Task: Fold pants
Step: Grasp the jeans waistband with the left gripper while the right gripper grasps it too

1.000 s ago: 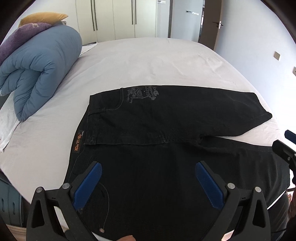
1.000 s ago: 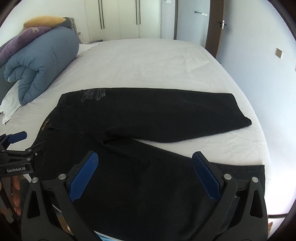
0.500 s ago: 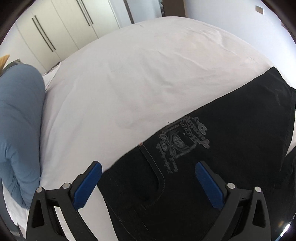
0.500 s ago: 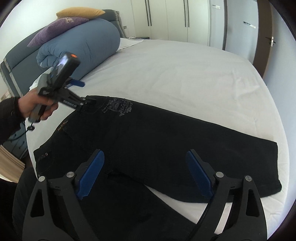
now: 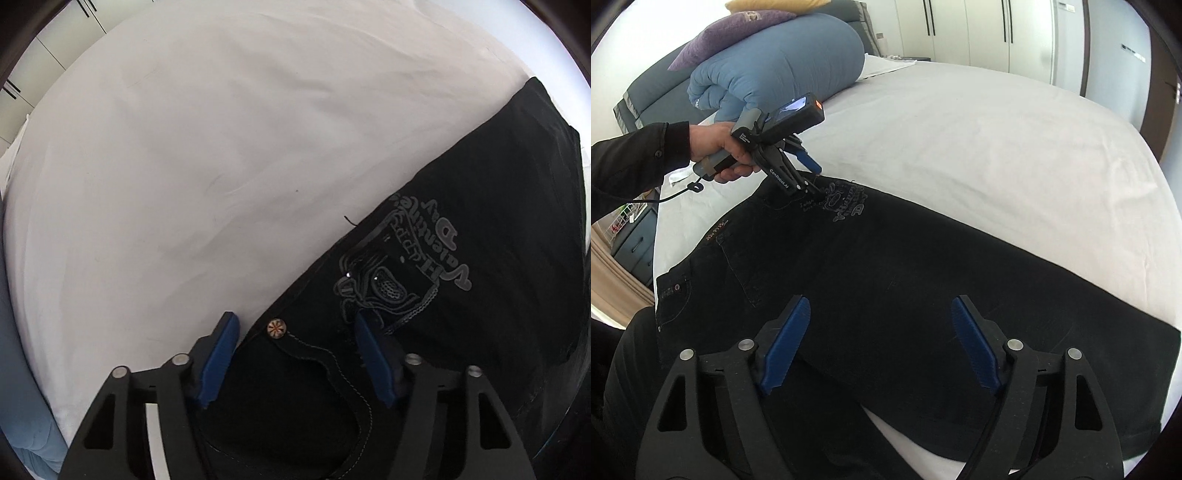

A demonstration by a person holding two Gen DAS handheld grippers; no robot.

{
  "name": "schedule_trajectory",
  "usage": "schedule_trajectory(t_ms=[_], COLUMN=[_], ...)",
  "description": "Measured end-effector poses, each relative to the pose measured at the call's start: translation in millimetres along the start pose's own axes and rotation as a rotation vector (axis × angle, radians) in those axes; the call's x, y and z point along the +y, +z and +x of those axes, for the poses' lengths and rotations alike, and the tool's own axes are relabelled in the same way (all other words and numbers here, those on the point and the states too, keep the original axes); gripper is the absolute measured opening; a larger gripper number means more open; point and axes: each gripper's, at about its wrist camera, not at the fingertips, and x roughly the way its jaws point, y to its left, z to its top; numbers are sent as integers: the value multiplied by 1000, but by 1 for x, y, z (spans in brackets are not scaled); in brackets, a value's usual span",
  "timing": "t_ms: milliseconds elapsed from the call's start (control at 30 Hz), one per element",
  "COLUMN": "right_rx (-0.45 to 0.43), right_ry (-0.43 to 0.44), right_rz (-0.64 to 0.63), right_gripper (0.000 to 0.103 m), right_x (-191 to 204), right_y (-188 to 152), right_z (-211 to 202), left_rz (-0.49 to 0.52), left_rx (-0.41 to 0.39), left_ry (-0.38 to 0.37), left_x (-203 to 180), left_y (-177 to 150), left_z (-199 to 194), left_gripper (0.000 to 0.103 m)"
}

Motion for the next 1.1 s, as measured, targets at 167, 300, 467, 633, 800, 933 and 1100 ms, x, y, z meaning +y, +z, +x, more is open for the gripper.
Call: schedule_trajectory(t_ms=[167,300,467,633,800,933,1100], right_rx=[3,0,47,111,194,240,301], right_ry=[14,44,29,61,46,13,-12], right_rz=[-1,-22,-110,-198,-366,-426,-423], right_gripper=[67,62,46,45,45,45,30], right_x=[-3,-10,-16,-12,13,20,8], right_y=[17,36,73,106,119,128,139], right_z=[6,13,37,65,95,115,138], left_rz=[4,0,43,99,114,120,123], left_rx=[-57,-155,-269,-357,-397,-410,-422], left_ry=[52,88,186,266,289,298,296], left_x=[-11,-25,-60,-83,-87,-90,-89], left_y=[-14,-36,-63,-82,-80,-80,-98], left_z=[-17,-41,-71,-96,-96,-92,-92], left_gripper=[23,15,11,11,10,10,10])
